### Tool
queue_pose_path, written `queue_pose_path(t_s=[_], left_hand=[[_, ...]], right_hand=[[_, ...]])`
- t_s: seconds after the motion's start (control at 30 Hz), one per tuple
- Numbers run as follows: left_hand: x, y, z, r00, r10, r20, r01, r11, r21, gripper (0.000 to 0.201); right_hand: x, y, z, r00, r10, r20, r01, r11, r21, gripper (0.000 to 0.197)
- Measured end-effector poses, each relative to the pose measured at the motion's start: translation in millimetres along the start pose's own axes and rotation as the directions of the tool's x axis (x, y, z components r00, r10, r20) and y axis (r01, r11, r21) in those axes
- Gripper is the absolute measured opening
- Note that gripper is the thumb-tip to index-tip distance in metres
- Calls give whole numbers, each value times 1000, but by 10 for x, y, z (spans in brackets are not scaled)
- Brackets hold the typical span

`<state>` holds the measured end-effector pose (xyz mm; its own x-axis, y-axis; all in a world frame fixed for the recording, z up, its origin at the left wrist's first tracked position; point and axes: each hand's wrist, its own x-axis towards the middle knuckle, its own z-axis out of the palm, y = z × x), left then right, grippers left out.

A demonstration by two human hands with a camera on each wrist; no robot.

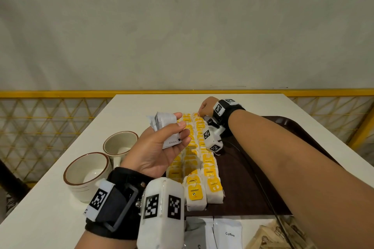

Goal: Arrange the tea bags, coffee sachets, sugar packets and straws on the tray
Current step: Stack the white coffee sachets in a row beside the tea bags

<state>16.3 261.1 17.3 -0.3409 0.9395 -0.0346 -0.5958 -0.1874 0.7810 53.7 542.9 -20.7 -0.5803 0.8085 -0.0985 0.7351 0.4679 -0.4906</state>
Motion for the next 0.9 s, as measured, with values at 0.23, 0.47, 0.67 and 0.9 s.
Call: queue_pose_path(t_s=[0.23,0.47,0.67,0.9], left_hand=[[-3,4,-5,1000,4,-4,-4,1000,-5,47],[1,-22,14,1000,2,-13,-2,1000,5,52],[8,-21,14,1000,0,-15,0,1000,2,48],[15,-36,15,1000,1,-22,-1,1000,10,47]], right_hand=[[-33,-80,-48,996,-86,-21,86,996,-20,4],[-62,-101,-55,985,-162,54,166,982,-87,16],[-30,-80,-37,986,-153,60,159,980,-119,7],[-7,-34,-104,985,-154,73,165,967,-196,16]])
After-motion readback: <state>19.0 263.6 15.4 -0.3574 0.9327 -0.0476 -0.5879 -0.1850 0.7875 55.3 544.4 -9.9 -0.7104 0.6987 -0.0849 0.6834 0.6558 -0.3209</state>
